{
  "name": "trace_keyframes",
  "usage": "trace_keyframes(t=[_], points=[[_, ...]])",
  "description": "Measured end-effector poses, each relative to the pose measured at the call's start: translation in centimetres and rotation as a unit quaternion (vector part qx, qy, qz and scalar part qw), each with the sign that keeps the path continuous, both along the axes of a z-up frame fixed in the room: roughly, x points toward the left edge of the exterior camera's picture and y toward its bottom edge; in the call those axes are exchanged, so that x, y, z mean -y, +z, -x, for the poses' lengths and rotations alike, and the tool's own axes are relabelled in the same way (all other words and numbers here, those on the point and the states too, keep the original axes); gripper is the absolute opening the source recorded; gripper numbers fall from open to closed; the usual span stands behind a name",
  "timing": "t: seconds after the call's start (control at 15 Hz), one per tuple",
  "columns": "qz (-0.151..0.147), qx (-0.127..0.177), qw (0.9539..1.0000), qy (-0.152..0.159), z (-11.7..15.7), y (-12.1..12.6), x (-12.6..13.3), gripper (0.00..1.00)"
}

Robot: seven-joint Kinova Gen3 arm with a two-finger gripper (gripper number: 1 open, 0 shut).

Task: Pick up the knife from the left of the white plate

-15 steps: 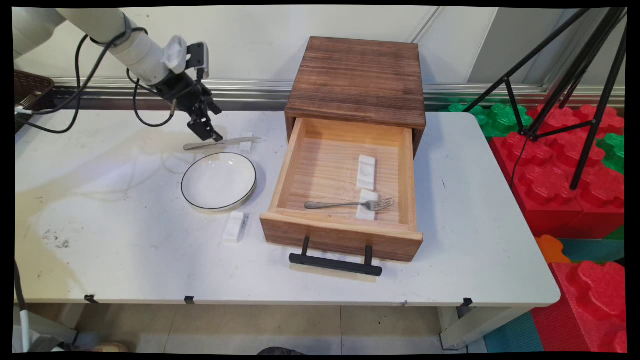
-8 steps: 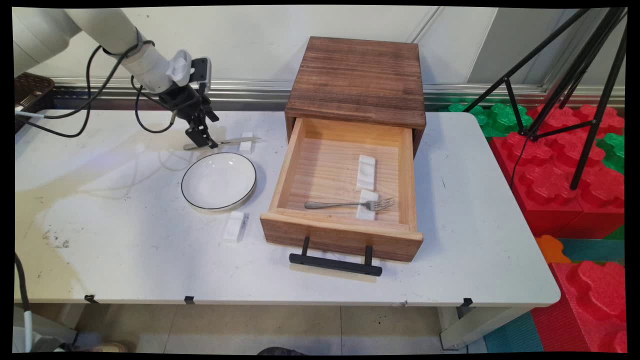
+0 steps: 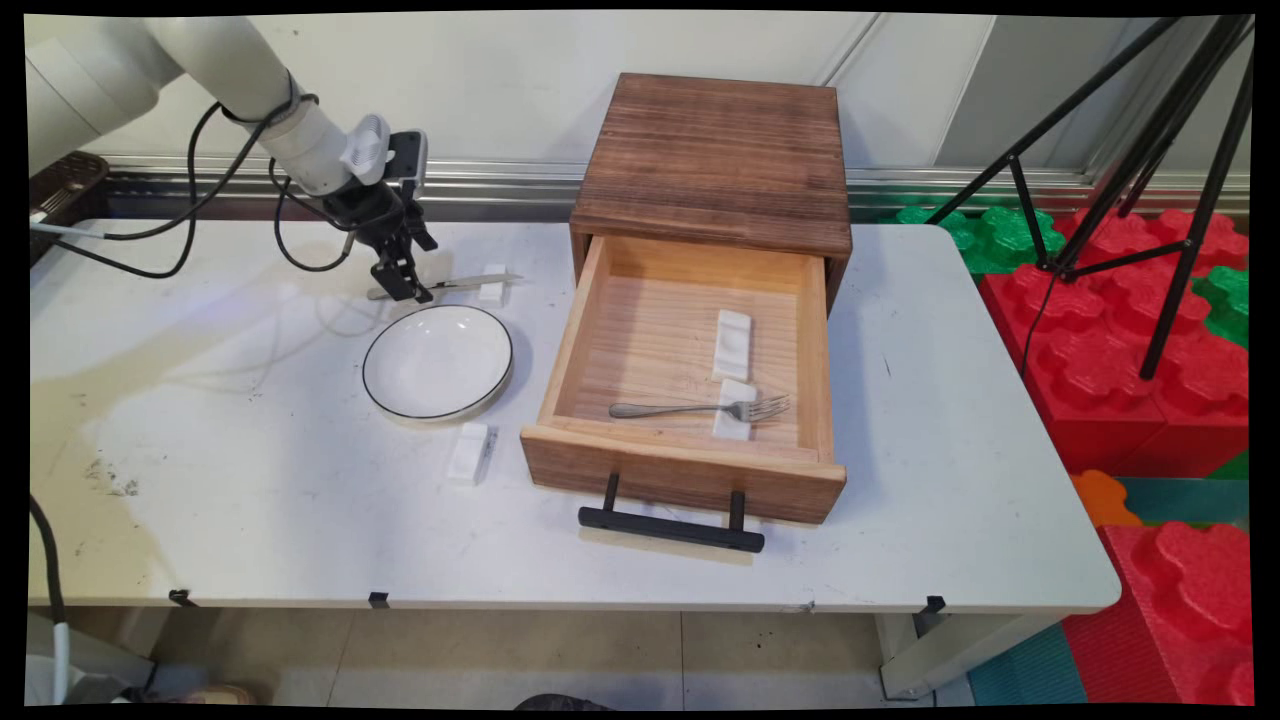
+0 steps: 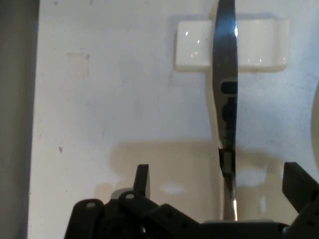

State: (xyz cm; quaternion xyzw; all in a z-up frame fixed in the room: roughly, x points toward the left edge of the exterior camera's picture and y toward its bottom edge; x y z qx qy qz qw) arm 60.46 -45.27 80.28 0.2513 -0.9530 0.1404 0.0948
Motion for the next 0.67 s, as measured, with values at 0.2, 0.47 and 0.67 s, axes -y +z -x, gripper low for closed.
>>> trace_keyframes(t=[0.2, 0.47, 0.67], points=[[-0.004, 0.003, 1.0000, -0.004, -0.2, -0.6, 0.3, 1.00], [-0.008, 0.004, 0.9999, -0.007, -0.5, -1.1, 0.5, 0.00], [-0.010, 0.004, 0.9999, -0.008, -0.7, -1.4, 0.6, 0.00]])
